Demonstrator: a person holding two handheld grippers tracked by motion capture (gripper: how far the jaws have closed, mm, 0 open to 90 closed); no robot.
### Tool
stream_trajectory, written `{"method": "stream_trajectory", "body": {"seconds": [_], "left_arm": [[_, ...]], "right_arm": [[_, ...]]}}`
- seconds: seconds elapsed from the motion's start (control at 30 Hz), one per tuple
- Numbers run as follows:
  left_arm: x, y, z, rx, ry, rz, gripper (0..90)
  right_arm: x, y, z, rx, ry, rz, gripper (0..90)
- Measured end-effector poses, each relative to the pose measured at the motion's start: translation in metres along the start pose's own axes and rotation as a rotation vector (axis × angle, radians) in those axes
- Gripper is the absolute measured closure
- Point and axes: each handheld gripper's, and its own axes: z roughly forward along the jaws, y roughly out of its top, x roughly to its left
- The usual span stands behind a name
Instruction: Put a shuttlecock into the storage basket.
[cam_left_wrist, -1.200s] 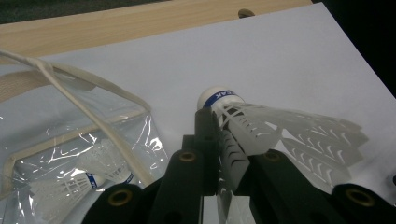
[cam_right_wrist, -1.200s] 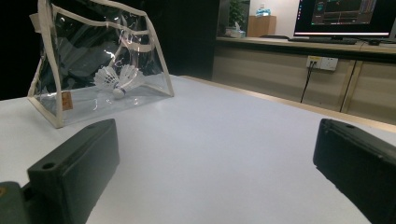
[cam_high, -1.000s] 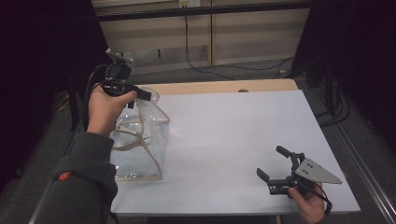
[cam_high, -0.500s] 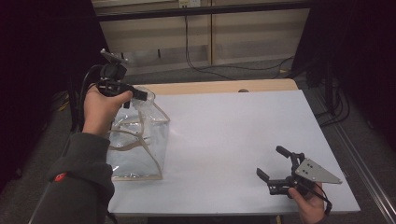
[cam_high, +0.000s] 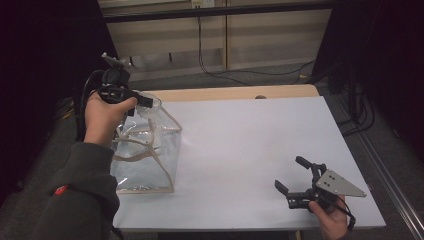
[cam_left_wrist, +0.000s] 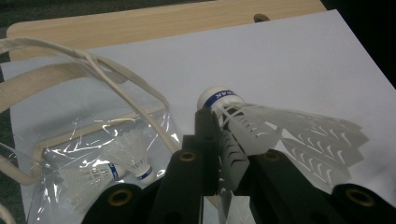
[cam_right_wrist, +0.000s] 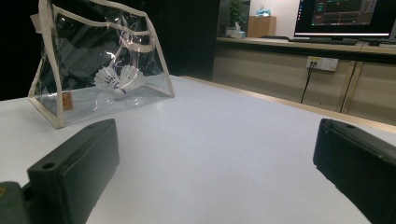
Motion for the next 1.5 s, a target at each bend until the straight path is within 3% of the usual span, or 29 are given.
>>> {"method": "stream_trajectory", "body": {"seconds": [1.23, 1.5], "left_arm": [[0.023, -0.01, -0.009, -0.023, 0.033, -0.062, 85.6], [0.025, -0.01, -0.01, -0.017, 0.037, -0.056, 85.6]], "right_arm": [[0.0, 0.0, 0.001, 0.003, 0.0, -0.001, 0.4], [0.0, 0.0, 0.0, 0.001, 0.0, -0.001, 0.4]]}}
